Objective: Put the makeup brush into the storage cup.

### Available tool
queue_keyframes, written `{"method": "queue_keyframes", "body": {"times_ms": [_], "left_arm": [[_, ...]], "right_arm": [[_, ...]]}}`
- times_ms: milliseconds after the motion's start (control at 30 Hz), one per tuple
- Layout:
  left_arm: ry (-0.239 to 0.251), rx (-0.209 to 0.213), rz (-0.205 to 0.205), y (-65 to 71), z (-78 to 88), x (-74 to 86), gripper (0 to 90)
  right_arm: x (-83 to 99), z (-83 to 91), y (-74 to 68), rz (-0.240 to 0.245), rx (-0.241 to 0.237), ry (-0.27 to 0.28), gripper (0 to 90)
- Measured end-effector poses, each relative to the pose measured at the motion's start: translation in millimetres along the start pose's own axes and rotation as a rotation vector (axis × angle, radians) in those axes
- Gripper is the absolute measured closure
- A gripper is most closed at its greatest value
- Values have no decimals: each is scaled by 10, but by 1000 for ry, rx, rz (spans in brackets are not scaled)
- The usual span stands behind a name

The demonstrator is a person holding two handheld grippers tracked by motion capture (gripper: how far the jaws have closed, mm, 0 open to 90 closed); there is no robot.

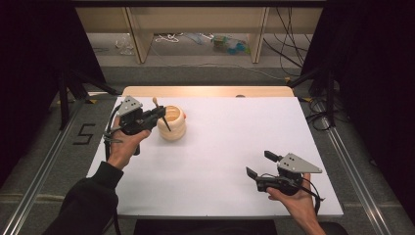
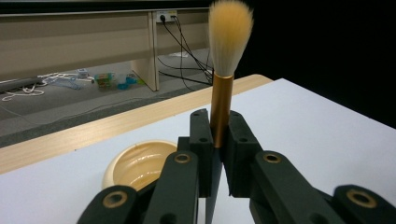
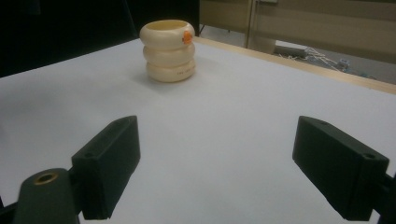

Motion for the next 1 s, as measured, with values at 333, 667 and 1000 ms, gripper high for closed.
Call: {"method": "queue_keyframes", "body": {"times_ms": [333, 667, 1000], "left_arm": [[11, -35, 9, -133, -97, -160, 831], [7, -66, 13, -249, -241, -222, 831], [-6, -85, 29, -318, -392, -170, 831]], "right_arm": [[2, -6, -12, -1, -6, -5, 161], [-5, -15, -5, 15, -4, 3, 162], [-10, -21, -4, 23, -6, 9, 162]]}}
Point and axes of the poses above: each handheld gripper's, and its own axes: z roughly backward along the jaws, x roughly out of its underside, y roughly to its right, the point moved 8 cm from there along -z, roughly forward along the jaws
